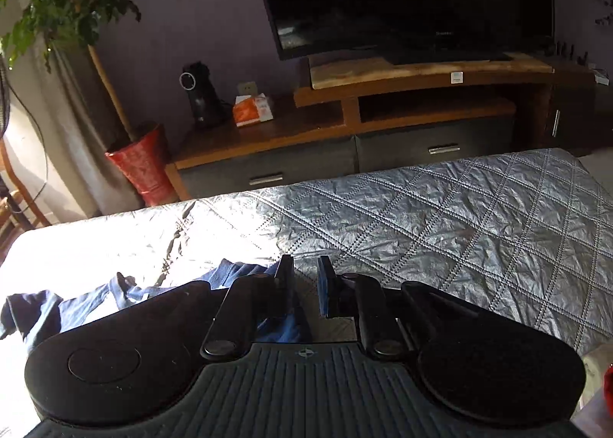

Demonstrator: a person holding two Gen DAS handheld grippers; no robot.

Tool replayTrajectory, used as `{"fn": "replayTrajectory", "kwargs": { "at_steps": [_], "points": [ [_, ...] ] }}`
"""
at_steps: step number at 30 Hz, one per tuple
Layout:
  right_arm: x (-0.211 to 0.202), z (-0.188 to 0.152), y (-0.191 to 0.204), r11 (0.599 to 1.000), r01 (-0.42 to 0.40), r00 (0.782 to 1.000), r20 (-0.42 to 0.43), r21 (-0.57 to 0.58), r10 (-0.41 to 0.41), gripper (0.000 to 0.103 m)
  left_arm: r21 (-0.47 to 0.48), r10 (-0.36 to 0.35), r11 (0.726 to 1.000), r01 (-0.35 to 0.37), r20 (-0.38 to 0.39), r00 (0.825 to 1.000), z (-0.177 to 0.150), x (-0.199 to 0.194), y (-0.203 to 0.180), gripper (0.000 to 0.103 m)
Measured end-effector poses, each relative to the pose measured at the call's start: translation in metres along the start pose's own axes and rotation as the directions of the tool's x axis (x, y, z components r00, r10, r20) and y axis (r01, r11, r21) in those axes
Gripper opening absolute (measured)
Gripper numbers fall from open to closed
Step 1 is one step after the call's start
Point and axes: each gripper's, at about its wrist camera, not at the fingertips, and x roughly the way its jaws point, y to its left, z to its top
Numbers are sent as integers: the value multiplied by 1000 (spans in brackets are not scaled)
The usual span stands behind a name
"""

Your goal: Fold clothes

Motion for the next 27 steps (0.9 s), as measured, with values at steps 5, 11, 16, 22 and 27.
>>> {"fn": "replayTrajectory", "kwargs": {
  "at_steps": [5, 11, 16, 22, 27],
  "points": [
    [-42, -87, 37, 983, -183, 972, -148, 9, 182, 19, -70, 33, 997, -31, 20, 999, 13, -8, 28, 102],
    [-50, -150, 74, 953, -301, 931, -204, 45, 303, 46, -100, 60, 994, -53, 62, 996, 18, -21, 45, 102],
    [-34, -151, 73, 959, -273, 940, -188, 78, 283, 34, -121, 66, 991, -58, 67, 996, 17, -25, 54, 102],
    [-29, -133, 53, 971, -213, 961, -159, 107, 228, 56, -144, 61, 988, -48, 85, 995, 14, -33, 63, 102],
    [-32, -146, 62, 954, -277, 926, -232, 118, 297, 58, -164, 58, 986, -44, 85, 995, 13, -35, 69, 102]
  ]
}}
